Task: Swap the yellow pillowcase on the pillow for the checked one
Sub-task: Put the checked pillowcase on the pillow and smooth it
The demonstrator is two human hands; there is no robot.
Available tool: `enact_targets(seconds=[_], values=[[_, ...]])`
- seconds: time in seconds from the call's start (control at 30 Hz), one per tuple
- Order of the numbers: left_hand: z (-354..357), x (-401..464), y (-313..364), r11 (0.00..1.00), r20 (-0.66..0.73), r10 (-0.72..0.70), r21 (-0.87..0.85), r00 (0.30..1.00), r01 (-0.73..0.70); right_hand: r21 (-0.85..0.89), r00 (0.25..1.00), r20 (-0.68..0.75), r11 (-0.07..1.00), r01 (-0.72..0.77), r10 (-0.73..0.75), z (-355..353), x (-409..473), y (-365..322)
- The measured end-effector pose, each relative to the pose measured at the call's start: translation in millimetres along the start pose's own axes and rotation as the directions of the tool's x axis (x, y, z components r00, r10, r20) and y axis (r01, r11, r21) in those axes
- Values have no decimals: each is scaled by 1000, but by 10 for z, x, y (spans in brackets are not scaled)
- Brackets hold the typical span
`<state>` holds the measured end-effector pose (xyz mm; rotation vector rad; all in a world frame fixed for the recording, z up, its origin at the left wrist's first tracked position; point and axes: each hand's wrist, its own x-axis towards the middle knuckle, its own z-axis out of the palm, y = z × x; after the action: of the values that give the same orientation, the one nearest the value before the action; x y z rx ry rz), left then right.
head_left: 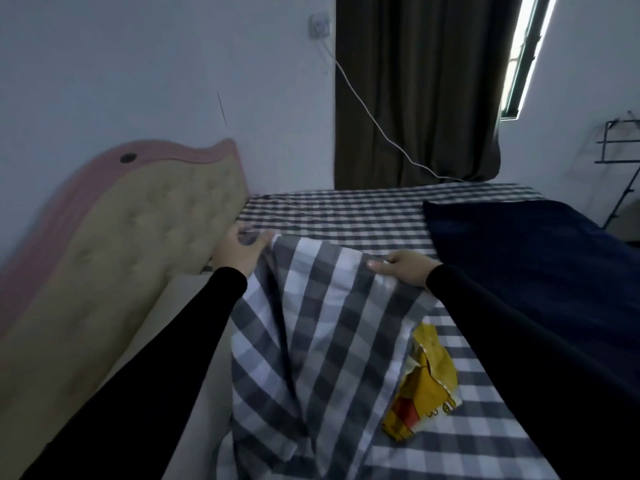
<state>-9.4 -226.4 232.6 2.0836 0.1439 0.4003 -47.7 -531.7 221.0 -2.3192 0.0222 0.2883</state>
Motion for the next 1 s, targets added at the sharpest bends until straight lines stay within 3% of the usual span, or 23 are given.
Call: enact_targets(seconds=[0.07, 0.1, 0.17, 0.23, 0.3, 0.4, 0.57, 0.63, 0.7, 0.83, 1.0], values=[[153, -142, 35, 998, 37, 54, 36, 998, -55, 273, 1000, -14, 962, 2, 2, 54, 67, -131], [234, -247, 88, 995, 119, 98, -7, 988, -98, 419, 1000, -11, 908, 0, 6, 102, 107, -199], [399, -525, 207, 983, 382, 169, -135, 909, -126, 623, 1000, -21, 782, 20, -8, 184, 160, -366], [546, -740, 268, 964, 562, 192, -262, 804, -48, 769, 999, -34, 638, 34, -12, 240, 164, -544], [646, -812, 248, 942, 546, 177, -335, 819, 20, 851, 1000, 1, 525, 10, -20, 268, 123, -675], [607, -765, 243, 921, 425, 126, -385, 897, 52, 883, 996, 60, 469, -25, -60, 257, 60, -743], [462, -649, 263, 861, 326, 99, -501, 940, 83, 952, 954, 210, 265, -151, -213, 221, 8, -717], [425, -606, 284, 861, 300, 98, -504, 949, 71, 951, 937, 215, 277, -137, -275, 273, -26, -710], [392, -559, 285, 859, 286, 84, -506, 955, 76, 907, 937, 165, 420, -21, -308, 346, -36, -707], [234, -477, 326, 835, 285, 9, -530, 959, 150, 640, 942, -40, 715, 281, -334, 471, -20, -696], [134, -452, 302, 861, 294, 14, -490, 956, 138, 555, 921, -48, 756, 347, -388, 734, -13, -720]])
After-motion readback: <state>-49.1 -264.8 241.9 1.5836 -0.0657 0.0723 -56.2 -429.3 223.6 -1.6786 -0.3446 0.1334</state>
